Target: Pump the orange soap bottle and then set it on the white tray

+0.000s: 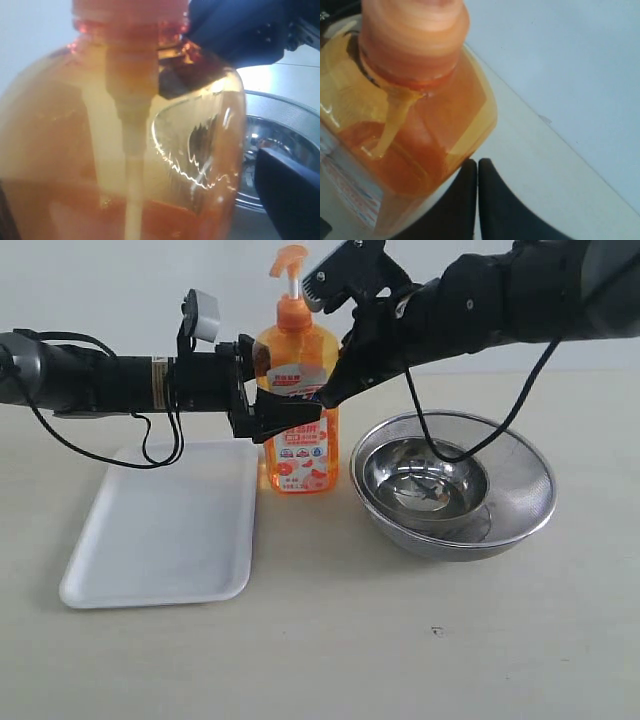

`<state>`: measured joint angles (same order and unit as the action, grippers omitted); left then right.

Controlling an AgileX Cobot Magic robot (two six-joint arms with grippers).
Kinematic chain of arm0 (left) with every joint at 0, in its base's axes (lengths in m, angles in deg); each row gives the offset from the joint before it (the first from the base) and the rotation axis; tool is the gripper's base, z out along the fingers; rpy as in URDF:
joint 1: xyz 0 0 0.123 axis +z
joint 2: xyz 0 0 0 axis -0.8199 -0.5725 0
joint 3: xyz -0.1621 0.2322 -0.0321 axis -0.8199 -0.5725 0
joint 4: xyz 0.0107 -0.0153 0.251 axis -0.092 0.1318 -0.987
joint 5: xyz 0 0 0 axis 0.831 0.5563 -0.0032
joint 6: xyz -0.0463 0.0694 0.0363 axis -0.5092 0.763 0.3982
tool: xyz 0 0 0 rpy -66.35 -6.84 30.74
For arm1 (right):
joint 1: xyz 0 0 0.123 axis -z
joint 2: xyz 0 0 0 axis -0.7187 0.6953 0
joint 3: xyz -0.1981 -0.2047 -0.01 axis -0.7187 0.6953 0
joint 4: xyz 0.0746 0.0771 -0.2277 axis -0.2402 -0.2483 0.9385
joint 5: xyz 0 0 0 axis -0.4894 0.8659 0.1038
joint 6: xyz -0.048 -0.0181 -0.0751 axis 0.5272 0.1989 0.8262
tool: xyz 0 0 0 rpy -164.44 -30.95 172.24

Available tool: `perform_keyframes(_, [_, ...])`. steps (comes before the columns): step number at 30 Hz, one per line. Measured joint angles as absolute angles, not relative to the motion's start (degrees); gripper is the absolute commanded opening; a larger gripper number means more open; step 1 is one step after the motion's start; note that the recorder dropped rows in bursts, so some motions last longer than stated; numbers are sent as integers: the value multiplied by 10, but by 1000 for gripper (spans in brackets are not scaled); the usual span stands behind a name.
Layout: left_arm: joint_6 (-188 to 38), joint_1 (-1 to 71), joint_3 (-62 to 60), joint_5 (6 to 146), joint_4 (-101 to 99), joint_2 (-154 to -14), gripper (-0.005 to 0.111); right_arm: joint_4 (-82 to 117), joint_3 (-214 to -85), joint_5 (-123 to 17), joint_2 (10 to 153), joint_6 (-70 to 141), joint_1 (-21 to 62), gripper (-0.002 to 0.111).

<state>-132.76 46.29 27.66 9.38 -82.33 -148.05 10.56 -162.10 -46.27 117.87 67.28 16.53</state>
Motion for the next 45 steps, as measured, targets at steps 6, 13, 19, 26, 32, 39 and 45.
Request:
perform_keyframes(6, [-1328,460,277,93,-819,-1480,109,106,-1621,-462,1179,677,154,0])
perform_keyframes(13, [-1328,458,277,93,-819,-1480,109,106,-1621,-462,1179,677,154,0])
perform_keyframes(19, [-1328,458,277,93,-819,-1480,109,106,-1621,-461,1179,677,154,0])
perform_keyframes(26, [-1328,458,277,93,-819,-1480,109,106,-1621,-461,1179,677,154,0])
perform_keyframes(32, [-1328,458,277,93,-819,-1480,109,106,-1621,-461,1179,678,154,0])
perform_keyframes(39, [-1328,458,277,93,-819,-1480,108,106,-1621,-461,1179,678,154,0])
perform_keyframes(45, [-1328,458,277,93,-815,-1480,71,106,-1621,-461,1179,678,154,0])
